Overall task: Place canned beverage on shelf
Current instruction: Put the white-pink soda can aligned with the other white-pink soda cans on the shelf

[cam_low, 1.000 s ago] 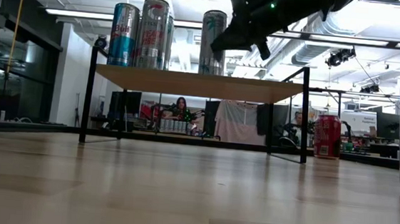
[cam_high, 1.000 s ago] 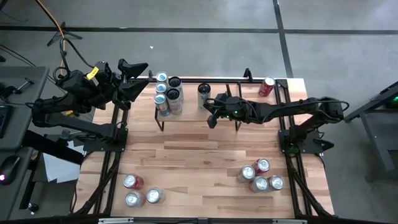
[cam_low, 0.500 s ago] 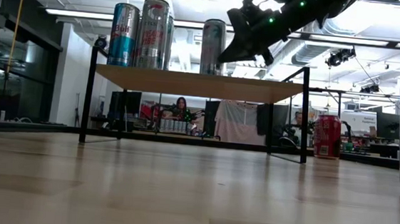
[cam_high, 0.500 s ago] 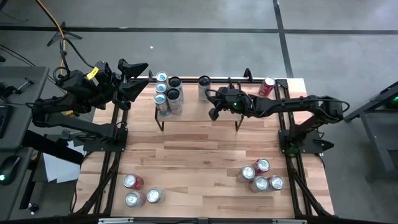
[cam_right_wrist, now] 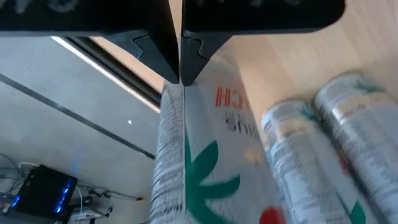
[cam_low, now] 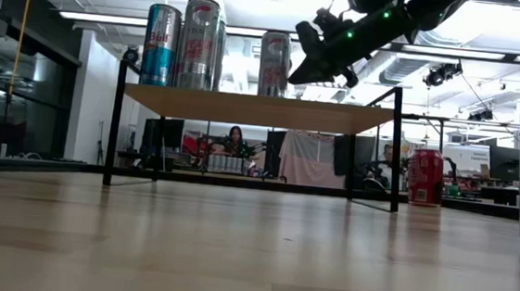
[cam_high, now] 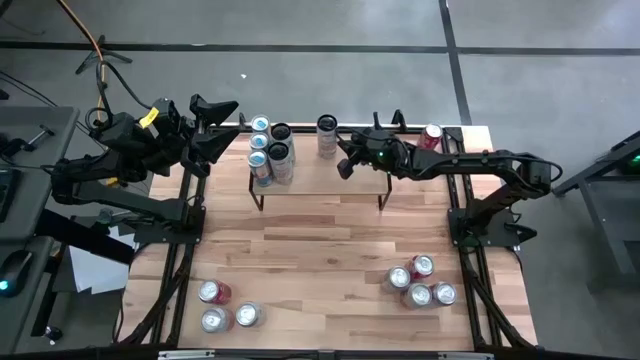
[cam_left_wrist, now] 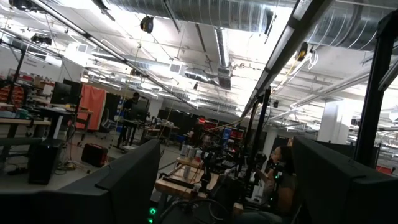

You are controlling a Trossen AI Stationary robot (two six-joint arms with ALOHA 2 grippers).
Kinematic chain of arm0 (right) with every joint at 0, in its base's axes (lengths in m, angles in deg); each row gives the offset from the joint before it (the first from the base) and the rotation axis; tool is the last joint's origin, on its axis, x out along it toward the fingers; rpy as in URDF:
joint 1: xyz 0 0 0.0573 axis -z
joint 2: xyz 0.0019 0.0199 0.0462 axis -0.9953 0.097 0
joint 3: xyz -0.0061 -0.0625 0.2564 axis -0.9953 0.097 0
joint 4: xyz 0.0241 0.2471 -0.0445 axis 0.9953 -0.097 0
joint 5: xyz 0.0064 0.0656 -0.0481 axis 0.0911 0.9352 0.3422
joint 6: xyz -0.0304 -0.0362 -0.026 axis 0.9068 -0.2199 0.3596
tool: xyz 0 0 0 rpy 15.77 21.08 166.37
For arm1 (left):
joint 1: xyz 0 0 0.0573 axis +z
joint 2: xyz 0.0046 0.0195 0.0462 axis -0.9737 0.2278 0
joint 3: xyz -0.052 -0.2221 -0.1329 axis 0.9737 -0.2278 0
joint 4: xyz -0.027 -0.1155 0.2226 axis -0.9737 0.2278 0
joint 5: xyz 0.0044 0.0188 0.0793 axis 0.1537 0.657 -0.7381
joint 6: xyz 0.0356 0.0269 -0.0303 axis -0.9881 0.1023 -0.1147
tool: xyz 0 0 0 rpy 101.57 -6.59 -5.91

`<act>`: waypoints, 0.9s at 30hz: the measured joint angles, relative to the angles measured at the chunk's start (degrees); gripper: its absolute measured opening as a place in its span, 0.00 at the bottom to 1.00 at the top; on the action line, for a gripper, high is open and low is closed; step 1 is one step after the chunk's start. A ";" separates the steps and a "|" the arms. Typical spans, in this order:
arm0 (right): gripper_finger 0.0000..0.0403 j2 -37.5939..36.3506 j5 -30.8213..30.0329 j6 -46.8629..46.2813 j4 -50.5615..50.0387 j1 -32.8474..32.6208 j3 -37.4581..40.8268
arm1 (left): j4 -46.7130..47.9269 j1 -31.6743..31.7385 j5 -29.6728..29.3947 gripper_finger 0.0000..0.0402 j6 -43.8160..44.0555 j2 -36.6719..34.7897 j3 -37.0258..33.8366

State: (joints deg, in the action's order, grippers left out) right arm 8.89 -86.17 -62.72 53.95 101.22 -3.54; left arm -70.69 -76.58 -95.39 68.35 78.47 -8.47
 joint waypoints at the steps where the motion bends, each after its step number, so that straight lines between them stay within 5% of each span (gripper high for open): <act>1: 0.00 0.00 0.04 -0.02 0.57 0.15 0.00 | 0.00 0.00 0.00 0.76 0.02 0.00 0.00; 27: 0.00 7.41 1.79 -6.69 17.57 0.43 0.00 | 0.00 -0.02 -0.03 0.76 1.64 0.00 -0.02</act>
State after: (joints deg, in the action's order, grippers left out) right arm 16.30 -84.38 -69.41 71.52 101.65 -3.54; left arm -70.69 -76.60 -95.41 69.99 78.47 -8.49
